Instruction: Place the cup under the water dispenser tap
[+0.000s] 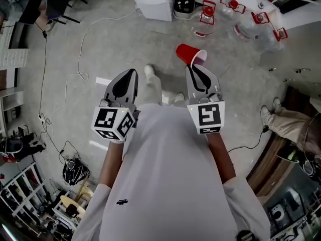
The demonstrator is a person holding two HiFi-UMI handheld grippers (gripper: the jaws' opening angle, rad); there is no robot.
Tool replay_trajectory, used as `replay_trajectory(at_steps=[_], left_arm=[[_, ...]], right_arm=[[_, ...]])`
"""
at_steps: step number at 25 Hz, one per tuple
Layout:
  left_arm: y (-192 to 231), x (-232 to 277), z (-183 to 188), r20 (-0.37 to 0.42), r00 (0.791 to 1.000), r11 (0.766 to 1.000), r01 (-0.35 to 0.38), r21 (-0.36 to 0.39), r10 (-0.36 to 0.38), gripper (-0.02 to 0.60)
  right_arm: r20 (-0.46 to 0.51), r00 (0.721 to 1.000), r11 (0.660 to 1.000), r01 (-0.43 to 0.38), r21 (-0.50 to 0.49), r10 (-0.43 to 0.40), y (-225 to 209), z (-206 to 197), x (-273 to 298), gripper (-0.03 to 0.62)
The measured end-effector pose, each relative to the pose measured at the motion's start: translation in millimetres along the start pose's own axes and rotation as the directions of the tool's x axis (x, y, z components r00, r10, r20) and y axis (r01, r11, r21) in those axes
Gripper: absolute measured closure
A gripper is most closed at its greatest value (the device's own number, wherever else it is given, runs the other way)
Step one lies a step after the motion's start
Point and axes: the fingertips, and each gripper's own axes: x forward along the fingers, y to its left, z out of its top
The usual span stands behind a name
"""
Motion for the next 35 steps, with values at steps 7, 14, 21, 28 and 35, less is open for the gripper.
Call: replay_trajectory(at_steps=[7,14,21,28,35], left_arm=[[39.8,64.2,10.1,-0.042,0.998,0.999,0.041,-0.002,-0.041,0.583],[110.5,135.6,51.0,-0.062,0.994,0.996,0.086,-0.027,-0.087,0.583],[179.8,178.5,87.0,-0.071,0.988,0.990,0.138,-0.039,-0.140,0.583],[215.4,208.4,105.8,-0.081,0.981,0.984,0.175,-0.041,-0.178,0.583],[221.5,237.6,106.2,-0.106,0.981,0.986,0.157,-0.057,-0.162,0.583]], right_arm=[[-0.035,0.999,0.999,0.035,0.018,-0.034,-18.9,-3.1,60.5,0.566],[-0.071,0.996,0.998,0.059,0.009,-0.058,-27.6,22.3,153.2,0.566],[-0.086,0.992,0.996,0.087,-0.016,-0.088,-24.0,51.2,239.2,0.566],[-0.048,0.994,0.995,0.096,-0.042,-0.098,-29.7,77.0,296.2,0.566],[-0.074,0.995,0.994,0.054,-0.090,-0.061,-48.0,76.6,324.4,0.566]])
